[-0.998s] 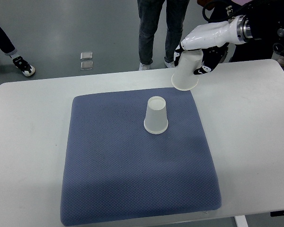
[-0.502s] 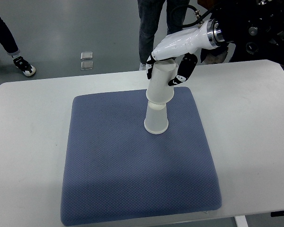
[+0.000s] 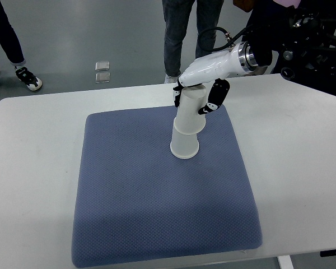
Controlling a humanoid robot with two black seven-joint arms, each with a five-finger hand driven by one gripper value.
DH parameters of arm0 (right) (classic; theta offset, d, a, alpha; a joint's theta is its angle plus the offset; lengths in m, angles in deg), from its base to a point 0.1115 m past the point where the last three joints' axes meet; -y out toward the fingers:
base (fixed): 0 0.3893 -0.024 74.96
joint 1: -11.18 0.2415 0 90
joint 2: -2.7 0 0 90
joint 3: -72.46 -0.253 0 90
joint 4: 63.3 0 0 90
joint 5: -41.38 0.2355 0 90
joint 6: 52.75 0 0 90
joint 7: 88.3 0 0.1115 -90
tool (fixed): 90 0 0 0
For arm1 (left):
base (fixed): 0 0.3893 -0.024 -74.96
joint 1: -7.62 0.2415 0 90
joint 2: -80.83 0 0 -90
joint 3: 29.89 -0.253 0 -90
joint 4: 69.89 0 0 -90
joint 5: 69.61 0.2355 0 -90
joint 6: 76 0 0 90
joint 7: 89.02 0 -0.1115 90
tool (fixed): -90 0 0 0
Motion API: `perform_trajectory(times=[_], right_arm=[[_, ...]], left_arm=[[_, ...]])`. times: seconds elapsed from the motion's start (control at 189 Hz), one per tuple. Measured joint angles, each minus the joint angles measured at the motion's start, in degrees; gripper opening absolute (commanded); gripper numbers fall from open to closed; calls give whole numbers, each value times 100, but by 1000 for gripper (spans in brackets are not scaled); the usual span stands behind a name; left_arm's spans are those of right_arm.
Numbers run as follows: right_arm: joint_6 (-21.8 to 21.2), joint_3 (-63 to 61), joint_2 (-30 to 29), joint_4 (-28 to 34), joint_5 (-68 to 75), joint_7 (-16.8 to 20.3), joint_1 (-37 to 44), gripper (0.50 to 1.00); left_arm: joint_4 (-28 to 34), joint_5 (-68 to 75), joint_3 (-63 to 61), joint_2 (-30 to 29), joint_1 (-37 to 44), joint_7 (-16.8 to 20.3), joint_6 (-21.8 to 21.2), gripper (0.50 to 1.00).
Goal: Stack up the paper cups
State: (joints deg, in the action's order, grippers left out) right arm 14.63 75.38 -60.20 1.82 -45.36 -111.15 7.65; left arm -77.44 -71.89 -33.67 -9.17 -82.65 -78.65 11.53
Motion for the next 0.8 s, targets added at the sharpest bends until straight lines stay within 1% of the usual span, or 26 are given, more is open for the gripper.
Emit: perform_trajectory(times=[0.433, 0.802], right_arm=[[11, -10, -69, -117, -17, -6, -20, 629], [219, -3, -90, -310, -27, -9, -208, 629]], left_arm=[[0, 0, 0, 0, 0, 0, 0, 1000], [0, 0, 0, 0, 0, 0, 0, 1000]])
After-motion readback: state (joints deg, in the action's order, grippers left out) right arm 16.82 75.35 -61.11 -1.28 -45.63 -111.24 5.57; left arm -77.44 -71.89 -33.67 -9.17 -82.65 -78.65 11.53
